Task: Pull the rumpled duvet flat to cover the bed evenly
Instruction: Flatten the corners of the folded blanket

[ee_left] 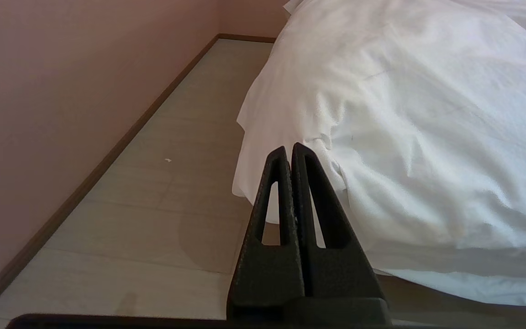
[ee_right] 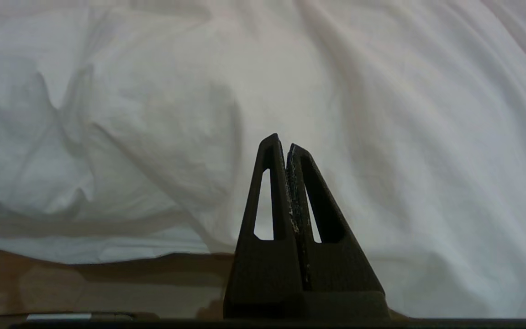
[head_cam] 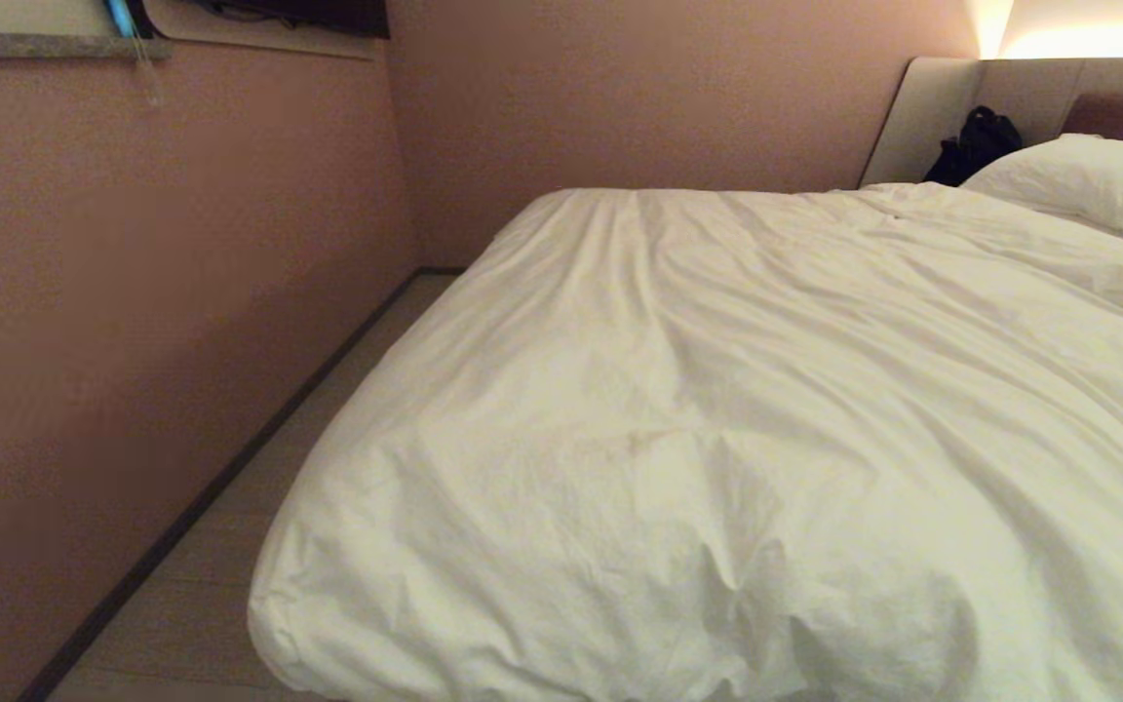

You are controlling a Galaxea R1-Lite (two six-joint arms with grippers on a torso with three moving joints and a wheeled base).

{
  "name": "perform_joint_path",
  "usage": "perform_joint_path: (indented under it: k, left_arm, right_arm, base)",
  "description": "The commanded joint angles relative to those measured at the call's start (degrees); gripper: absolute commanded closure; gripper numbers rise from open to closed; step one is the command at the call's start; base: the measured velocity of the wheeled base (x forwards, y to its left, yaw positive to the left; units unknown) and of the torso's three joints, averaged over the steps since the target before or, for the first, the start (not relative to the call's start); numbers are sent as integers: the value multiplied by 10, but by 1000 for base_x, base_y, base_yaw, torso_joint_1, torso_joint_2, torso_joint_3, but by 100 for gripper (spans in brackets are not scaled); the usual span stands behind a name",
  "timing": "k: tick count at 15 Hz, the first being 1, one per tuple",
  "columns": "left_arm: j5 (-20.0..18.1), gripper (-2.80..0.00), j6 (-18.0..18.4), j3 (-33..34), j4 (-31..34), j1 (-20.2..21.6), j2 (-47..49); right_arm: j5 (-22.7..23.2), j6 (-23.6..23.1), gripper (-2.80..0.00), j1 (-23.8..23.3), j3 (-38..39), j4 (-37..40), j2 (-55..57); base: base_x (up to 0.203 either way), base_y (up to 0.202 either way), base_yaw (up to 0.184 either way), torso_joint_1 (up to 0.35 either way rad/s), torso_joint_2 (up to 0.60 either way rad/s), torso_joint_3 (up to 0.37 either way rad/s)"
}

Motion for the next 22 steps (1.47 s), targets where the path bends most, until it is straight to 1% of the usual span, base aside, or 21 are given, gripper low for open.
perform_joint_path:
  k: [1, 20, 21, 22]
  left_arm:
    - [1, 0, -1, 0, -1, 0, 0]
    - [0, 0, 4, 0, 1, 0, 0]
    - [-7, 0, -3, -5, 5, 0, 0]
    - [-11, 0, -15, -31, 14, 0, 3]
  right_arm:
    - [0, 0, 0, 0, 3, -11, 0]
    - [0, 0, 0, 1, 3, -11, 0]
    - [0, 0, 0, 1, 3, -11, 0]
    - [0, 0, 0, 0, 3, -11, 0]
  base:
    - [0, 0, 0, 0, 0, 0]
    - [0, 0, 0, 0, 0, 0]
    - [0, 0, 0, 0, 0, 0]
    - [0, 0, 0, 0, 0, 0]
